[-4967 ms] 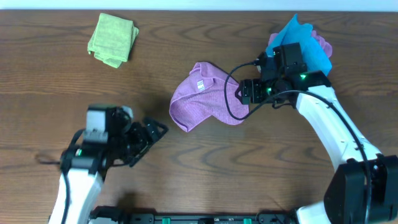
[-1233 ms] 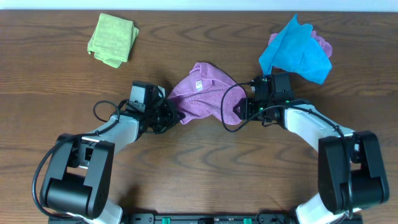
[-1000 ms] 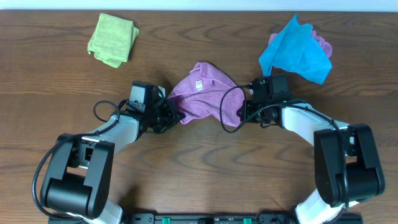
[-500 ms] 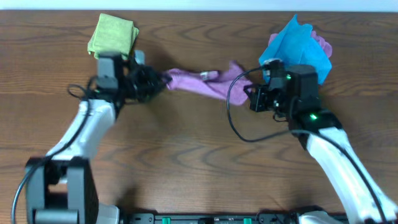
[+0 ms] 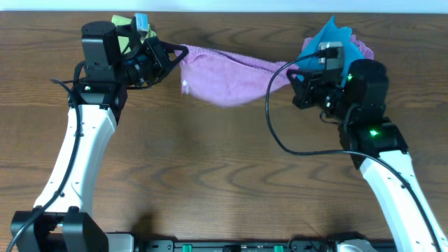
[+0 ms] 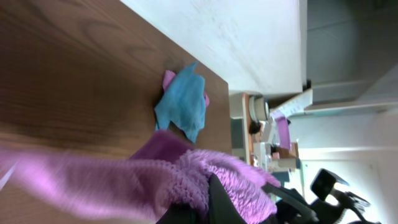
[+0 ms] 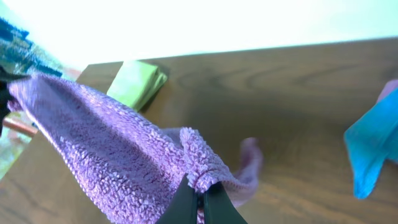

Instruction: Fold the cloth

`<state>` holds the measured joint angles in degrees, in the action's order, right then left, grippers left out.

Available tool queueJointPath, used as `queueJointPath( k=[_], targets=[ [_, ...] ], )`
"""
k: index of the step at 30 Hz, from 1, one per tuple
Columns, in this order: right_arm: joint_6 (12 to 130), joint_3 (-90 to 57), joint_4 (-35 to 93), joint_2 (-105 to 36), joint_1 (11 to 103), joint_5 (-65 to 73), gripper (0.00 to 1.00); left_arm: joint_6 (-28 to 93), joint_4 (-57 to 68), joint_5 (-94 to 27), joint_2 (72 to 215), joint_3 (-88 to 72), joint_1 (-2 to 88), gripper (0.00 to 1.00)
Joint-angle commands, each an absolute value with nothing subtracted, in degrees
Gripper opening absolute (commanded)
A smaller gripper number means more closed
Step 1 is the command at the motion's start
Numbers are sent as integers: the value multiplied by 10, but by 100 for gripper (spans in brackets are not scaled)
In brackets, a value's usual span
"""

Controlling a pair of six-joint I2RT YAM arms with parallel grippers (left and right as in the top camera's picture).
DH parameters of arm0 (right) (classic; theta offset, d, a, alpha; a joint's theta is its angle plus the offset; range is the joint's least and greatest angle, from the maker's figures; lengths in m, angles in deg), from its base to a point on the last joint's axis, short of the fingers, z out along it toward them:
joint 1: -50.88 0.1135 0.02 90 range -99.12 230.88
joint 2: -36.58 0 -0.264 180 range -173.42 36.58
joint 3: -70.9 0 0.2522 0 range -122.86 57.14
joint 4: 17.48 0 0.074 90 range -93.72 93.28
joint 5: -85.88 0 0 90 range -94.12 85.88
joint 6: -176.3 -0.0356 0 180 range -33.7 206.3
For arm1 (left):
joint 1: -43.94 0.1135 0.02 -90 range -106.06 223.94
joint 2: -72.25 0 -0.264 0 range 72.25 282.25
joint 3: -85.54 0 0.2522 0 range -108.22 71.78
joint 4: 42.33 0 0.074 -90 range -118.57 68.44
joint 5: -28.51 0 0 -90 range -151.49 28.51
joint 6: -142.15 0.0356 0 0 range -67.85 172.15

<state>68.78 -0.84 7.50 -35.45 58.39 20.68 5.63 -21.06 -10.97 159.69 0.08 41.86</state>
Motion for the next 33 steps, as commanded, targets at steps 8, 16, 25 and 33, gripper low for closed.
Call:
queueJointPath(
  k=[8, 16, 25, 33],
  targets=[
    [679, -51, -8, -478, 567, 183, 1, 58, -298, -196, 1652, -11, 421, 6],
    [692, -213, 15, -626, 554, 178, 1, 58, -348, -196, 1751, -68, 438, 6],
    [754, -268, 164, -635, 554, 169, 1, 155, -208, -129, 1764, -114, 475, 6],
    [801, -265, 317, -635, 558, 154, 1, 294, 17, -160, 1764, -110, 476, 6]
  ],
)
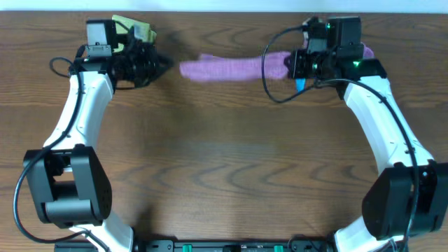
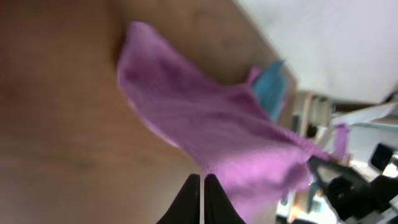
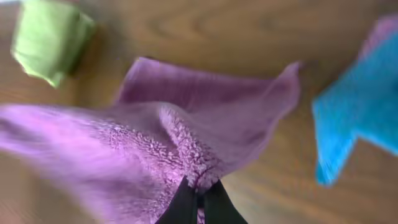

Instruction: Fold the cloth

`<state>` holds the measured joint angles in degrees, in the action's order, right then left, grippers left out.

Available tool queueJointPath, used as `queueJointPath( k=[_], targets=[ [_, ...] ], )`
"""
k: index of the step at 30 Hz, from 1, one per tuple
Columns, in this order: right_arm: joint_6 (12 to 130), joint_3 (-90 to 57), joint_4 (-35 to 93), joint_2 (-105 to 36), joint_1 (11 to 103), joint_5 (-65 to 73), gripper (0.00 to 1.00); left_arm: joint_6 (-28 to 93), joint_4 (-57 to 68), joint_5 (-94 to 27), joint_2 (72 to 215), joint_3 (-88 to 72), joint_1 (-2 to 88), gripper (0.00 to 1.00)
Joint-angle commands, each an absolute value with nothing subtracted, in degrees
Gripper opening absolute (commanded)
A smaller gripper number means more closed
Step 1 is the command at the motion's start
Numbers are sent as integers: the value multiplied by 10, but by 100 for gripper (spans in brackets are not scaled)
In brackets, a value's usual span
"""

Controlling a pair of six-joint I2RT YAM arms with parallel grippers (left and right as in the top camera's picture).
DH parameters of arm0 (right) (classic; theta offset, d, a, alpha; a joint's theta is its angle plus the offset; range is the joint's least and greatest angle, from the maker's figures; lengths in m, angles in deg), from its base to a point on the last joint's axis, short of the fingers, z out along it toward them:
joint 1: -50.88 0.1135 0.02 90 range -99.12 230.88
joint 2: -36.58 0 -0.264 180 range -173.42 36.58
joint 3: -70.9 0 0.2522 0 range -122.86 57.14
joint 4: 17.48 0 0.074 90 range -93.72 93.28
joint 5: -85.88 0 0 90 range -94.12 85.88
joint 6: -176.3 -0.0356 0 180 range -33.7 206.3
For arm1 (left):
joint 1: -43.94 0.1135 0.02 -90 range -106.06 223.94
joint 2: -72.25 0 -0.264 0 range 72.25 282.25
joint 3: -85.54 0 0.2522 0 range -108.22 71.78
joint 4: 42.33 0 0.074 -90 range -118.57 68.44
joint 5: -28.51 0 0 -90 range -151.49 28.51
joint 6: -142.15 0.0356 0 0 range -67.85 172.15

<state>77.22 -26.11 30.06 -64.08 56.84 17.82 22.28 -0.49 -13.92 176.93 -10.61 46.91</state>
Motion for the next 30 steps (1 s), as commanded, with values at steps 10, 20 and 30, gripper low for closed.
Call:
queueJointPath(
  k=[10, 20, 30],
  targets=[
    [802, -236, 359, -635, 580, 156, 1, 333, 78, -160, 1764, -45, 449, 5],
    [801, -236, 355, -635, 584, 156, 1, 241, -73, -104, 1764, 130, 391, 31],
    [795, -236, 355, -635, 585, 158, 1, 116, -190, -169, 1768, 144, 318, 64]
  ],
)
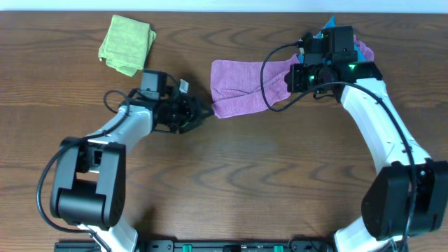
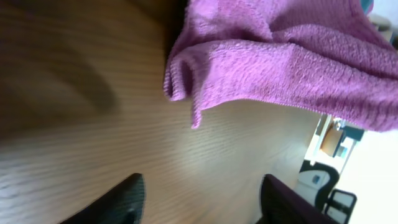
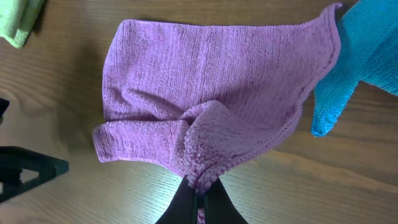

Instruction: Fold the cloth

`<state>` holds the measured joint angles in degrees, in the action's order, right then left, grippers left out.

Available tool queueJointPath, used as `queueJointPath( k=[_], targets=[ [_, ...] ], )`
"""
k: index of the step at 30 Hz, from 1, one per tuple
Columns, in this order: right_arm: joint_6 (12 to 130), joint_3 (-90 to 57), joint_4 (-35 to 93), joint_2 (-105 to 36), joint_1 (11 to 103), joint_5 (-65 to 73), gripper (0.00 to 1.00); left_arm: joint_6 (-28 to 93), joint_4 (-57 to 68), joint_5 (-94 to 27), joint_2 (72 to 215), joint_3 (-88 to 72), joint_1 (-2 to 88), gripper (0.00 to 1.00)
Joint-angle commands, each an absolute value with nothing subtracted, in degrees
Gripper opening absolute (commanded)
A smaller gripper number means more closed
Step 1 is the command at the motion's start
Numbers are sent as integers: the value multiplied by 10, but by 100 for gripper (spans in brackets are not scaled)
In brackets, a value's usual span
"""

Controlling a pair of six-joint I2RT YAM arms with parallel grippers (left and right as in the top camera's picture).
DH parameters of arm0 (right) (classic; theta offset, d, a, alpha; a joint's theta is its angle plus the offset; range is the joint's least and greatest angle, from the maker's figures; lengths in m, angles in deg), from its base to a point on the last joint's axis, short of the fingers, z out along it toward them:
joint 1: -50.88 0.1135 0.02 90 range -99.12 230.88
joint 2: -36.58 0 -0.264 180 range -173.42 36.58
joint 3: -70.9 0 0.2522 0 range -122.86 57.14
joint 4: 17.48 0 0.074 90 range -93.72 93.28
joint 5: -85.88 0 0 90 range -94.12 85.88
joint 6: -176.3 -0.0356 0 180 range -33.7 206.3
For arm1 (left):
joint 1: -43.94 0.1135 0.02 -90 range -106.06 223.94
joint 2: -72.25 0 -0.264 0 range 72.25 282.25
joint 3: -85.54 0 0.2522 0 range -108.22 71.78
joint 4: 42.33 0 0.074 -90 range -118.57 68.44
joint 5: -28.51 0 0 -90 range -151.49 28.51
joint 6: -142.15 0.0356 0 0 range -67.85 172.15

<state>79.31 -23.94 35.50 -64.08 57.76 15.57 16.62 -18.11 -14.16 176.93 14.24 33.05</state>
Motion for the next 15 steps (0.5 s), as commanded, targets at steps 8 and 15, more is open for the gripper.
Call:
queueJointPath(
  k=[8, 15],
  targets=[
    [795, -236, 355, -635, 585, 158, 1, 56, -234, -184, 1808, 144, 287, 64],
    [795, -236, 355, -635, 585, 158, 1, 7, -302, -180, 1843, 144, 267, 60]
  ],
)
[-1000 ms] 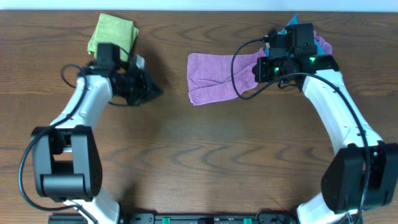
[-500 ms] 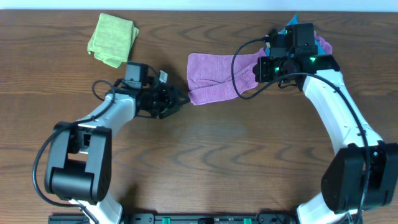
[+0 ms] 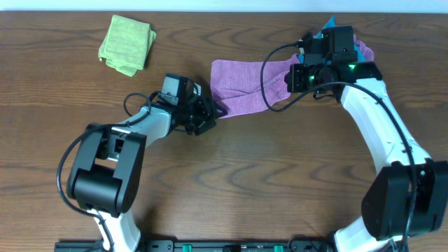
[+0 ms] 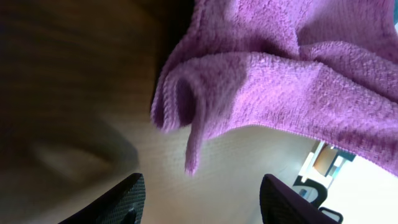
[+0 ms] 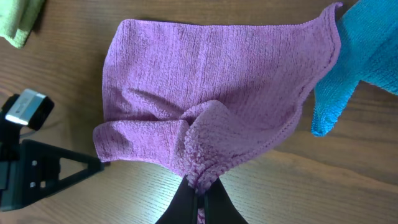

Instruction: Fold the cloth

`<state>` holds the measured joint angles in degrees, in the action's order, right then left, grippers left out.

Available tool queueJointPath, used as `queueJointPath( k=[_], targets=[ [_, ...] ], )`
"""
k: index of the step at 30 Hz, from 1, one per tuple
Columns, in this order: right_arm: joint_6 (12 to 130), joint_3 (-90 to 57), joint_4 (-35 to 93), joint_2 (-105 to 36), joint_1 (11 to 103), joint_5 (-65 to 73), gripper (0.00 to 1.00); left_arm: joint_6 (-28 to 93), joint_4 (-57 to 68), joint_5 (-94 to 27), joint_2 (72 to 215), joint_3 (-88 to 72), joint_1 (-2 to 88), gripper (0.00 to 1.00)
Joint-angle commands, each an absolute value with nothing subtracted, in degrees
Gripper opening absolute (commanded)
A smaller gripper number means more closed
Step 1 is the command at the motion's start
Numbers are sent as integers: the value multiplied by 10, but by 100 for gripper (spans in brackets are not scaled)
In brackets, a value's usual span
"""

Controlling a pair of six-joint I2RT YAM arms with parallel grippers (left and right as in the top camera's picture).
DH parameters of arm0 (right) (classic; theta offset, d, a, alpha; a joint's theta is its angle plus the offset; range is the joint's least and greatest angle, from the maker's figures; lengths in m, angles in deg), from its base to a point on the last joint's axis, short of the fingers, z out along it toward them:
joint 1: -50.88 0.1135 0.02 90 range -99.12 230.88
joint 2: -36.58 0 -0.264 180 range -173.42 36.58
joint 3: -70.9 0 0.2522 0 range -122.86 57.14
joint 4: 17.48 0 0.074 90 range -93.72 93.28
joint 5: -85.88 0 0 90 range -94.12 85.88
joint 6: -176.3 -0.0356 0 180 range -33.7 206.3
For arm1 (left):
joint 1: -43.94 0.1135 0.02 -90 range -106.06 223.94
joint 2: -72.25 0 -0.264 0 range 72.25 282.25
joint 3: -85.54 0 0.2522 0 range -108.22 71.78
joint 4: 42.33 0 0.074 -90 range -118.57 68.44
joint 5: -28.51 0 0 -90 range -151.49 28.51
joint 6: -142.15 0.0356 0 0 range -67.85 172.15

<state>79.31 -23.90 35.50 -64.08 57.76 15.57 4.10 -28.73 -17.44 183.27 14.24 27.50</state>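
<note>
The purple cloth [image 3: 241, 85] lies rumpled on the brown table, its right part lifted. My right gripper [image 5: 199, 186] is shut on a bunched edge of the purple cloth [image 5: 205, 99], seen from above in the right wrist view. My left gripper [image 3: 215, 116] is low on the table at the cloth's lower left corner, open, its fingers [image 4: 118, 202] wide apart with nothing between them. That rolled corner of the cloth [image 4: 249, 81] hangs just ahead of them in the left wrist view.
A folded green cloth [image 3: 127, 43] lies at the table's far left. A blue cloth [image 3: 329, 29] with a pink one under it sits behind the right gripper, also shown as the blue cloth [image 5: 367, 43] in the right wrist view.
My left gripper has moved a little to the right, closer to the cloth's lower left corner, still open. The right gripper and the cloth have not moved.
Both grippers held the purple cloth stretched in the air between them. Then the cloth hung near the table's far edge, the left gripper shut apart from it. Later the cloth lay rumpled, the left gripper open near its corner, now closer.
</note>
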Motion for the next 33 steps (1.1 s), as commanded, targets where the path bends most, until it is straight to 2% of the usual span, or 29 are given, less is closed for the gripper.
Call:
queueJointPath(
  k=[1, 13, 20, 33],
  targets=[
    [795, -236, 355, -635, 585, 158, 1, 1, -311, -181, 1845, 144, 264, 61],
    [795, -236, 354, -635, 585, 158, 1, -23, -336, -245, 1862, 144, 248, 59],
    [795, -236, 355, -635, 585, 158, 1, -24, -366, -279, 1863, 144, 248, 52],
    [795, -236, 355, -635, 585, 158, 1, -39, -375, -286, 1863, 144, 245, 46]
  ],
)
